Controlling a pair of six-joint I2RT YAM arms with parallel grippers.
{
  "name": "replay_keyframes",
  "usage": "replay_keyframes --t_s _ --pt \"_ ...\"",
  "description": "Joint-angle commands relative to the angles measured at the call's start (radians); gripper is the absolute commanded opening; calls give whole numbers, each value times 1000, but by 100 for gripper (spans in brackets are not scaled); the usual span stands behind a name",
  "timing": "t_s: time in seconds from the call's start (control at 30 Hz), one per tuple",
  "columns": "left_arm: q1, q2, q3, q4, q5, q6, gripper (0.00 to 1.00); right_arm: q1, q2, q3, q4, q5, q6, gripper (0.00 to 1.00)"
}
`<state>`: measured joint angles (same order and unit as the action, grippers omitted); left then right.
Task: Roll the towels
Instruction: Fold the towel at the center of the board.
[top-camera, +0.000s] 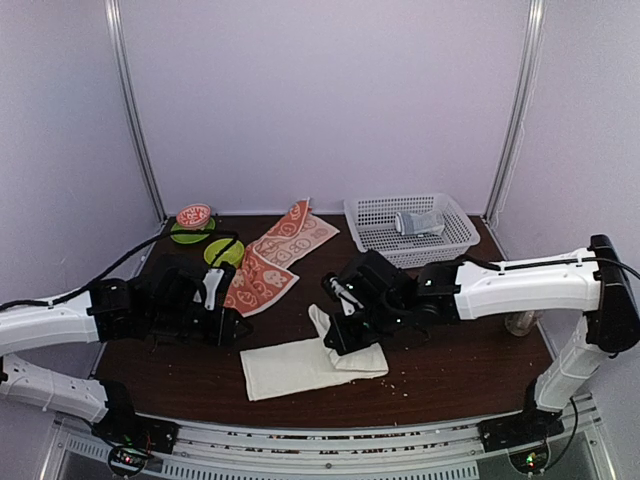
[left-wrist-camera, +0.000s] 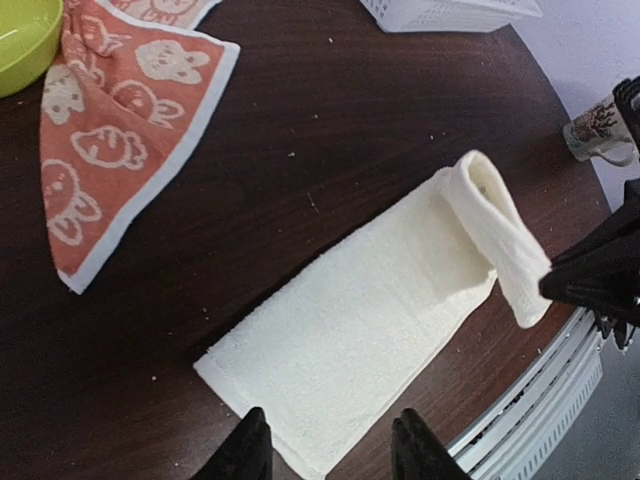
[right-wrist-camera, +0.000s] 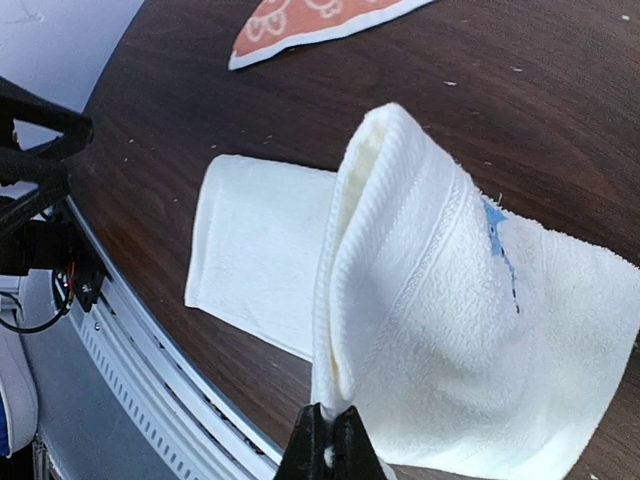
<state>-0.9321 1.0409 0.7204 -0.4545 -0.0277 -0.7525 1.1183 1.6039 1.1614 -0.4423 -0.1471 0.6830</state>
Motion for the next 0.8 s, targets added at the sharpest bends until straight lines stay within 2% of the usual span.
replay_keyframes --t_s 0.0,0.17,0.4,0.77 --pt "7 -103 -62 -14 -125 -51 42 41 97 83 47 -35 -11 0" --pt "7 -177 -107 -5 -147 -67 43 73 189 161 37 -49 0 0" --pt "7 -183 -151 6 -152 -90 42 93 279 230 64 -47 49 0" --pt "8 -200 -180 28 -129 -95 42 125 348 334 14 -28 46 0"
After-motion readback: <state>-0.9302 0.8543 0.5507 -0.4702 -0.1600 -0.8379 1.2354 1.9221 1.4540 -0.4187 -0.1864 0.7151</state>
